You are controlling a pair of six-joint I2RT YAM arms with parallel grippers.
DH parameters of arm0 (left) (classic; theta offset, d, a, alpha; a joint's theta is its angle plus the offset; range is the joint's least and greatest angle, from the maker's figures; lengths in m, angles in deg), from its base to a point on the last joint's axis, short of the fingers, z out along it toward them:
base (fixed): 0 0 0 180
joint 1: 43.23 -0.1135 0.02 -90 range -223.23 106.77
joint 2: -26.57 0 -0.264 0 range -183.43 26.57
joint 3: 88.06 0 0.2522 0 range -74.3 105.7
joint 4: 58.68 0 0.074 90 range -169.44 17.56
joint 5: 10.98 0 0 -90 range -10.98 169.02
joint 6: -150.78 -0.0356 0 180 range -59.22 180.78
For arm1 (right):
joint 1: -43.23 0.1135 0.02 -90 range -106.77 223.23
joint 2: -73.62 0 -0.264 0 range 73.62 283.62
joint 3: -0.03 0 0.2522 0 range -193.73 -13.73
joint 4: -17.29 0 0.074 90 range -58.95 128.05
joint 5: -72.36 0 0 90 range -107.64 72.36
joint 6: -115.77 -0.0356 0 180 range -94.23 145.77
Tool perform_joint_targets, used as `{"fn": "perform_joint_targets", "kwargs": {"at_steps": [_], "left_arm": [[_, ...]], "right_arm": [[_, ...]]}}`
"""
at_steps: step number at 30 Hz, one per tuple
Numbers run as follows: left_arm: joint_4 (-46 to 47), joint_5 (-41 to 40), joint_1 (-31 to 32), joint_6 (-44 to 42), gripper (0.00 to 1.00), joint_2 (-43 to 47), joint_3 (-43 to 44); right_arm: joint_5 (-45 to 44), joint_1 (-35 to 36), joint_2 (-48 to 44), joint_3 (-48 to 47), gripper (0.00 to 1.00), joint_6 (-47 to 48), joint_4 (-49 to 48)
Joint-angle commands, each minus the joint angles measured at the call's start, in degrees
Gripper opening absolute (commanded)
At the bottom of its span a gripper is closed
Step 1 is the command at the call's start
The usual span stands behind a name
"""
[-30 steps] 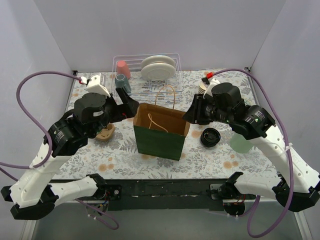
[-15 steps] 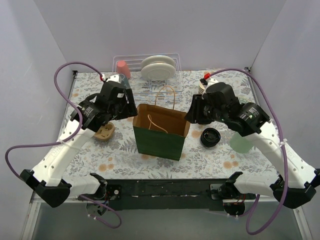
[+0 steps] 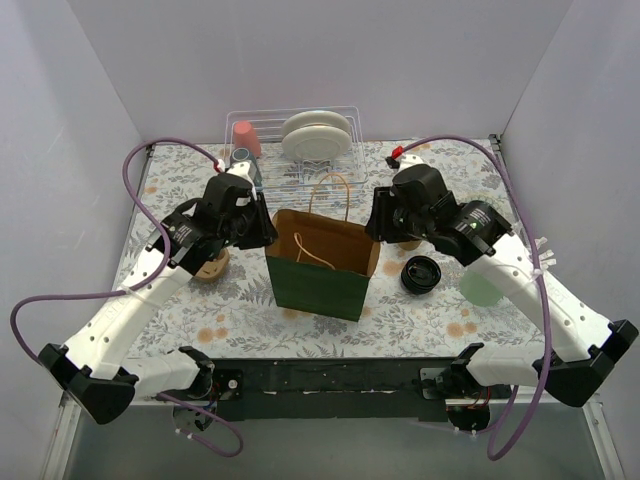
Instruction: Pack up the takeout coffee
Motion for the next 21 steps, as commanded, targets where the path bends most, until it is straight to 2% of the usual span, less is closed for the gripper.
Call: {"fn": "perform_joint_targets", "kwargs": {"at_steps": [1,4,5,6,9,13,16,17,18,19,21], "left_arm": [[3.9,2.8,-0.4,-2.2,0.13,1.2,-0.4],[5.2,4.5,-0.4,-2.8,0.0,1.1,0.1],[5.6,4.9,-0.4,-2.8,0.0,1.0,0.0],[6.7,5.9,-0.4,-2.7,0.0,1.1,-0.2],[10.4,7.1,-0.4,-2.4,0.0,2.0,-1.3],[14.2,4.6,-0.4,-3.8,0.0,3.5,-1.2],[16.5,2.4,-0.4,-4.4,0.0,5.7,-3.7],[16.4,2.0,-0.4,-3.9,0.1,6.2,-4.9],[15.1,1.6,-0.4,-3.3,0.39,6.7,-6.0],[13.6,0.8,-0.4,-1.0,0.51,7.8,-7.0],[9.7,-0.9,-0.4,2.0,0.58,9.5,-7.3]], "right_arm": [[-2.3,0.1,1.1,1.5,0.43,2.9,-3.8],[-2.9,0.0,2.4,0.6,0.41,4.8,-4.2],[-3.0,-0.1,2.7,0.2,0.39,6.1,-4.4],[-3.1,-0.1,3.2,-0.1,0.26,6.7,-4.6],[-2.7,-0.2,4.2,-1.8,0.02,10.2,-6.6],[-1.6,-0.2,4.1,-3.8,0.01,15.6,-12.6],[-1.0,-0.2,2.2,-1.0,0.01,20.0,-18.0],[-0.7,-0.2,1.5,0.6,0.01,21.1,-19.7],[0.1,-0.2,0.5,2.9,0.01,22.0,-21.8],[0.8,-0.2,-1.6,7.0,0.01,23.3,-25.9],[2.9,-0.2,-3.8,11.4,0.01,24.4,-29.5]]}}
